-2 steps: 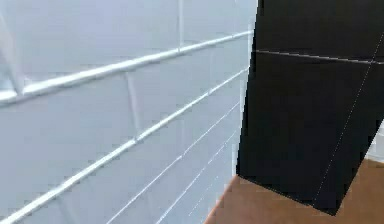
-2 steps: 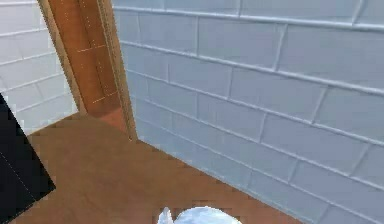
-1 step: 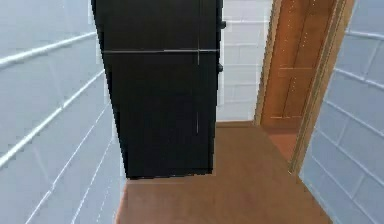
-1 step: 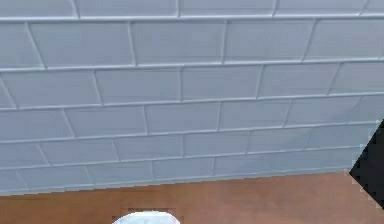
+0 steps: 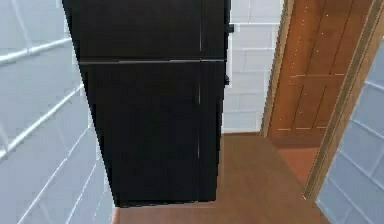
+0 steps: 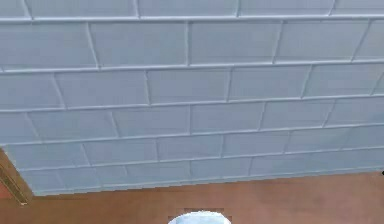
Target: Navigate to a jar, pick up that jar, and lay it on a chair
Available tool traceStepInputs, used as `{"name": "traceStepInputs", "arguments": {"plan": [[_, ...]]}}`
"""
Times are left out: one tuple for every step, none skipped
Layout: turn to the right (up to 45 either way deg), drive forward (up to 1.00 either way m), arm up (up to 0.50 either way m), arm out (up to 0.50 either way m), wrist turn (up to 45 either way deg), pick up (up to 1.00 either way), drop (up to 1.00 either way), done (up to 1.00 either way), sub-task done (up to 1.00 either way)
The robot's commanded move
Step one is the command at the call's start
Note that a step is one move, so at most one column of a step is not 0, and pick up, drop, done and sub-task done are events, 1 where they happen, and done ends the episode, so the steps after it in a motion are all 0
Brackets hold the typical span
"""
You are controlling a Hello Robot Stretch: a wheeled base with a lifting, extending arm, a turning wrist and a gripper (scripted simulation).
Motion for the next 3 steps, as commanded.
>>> {"name": "traceStepInputs", "arguments": {"plan": [[27.0,0.00,0.00,0.00,0.0,0.00,0.00,0.00,0.00],[0.0,1.00,0.00,0.00,0.0,0.00,0.00,0.00,0.00],[0.0,0.50,0.00,0.00,0.0,0.00,0.00,0.00,0.00]]}}
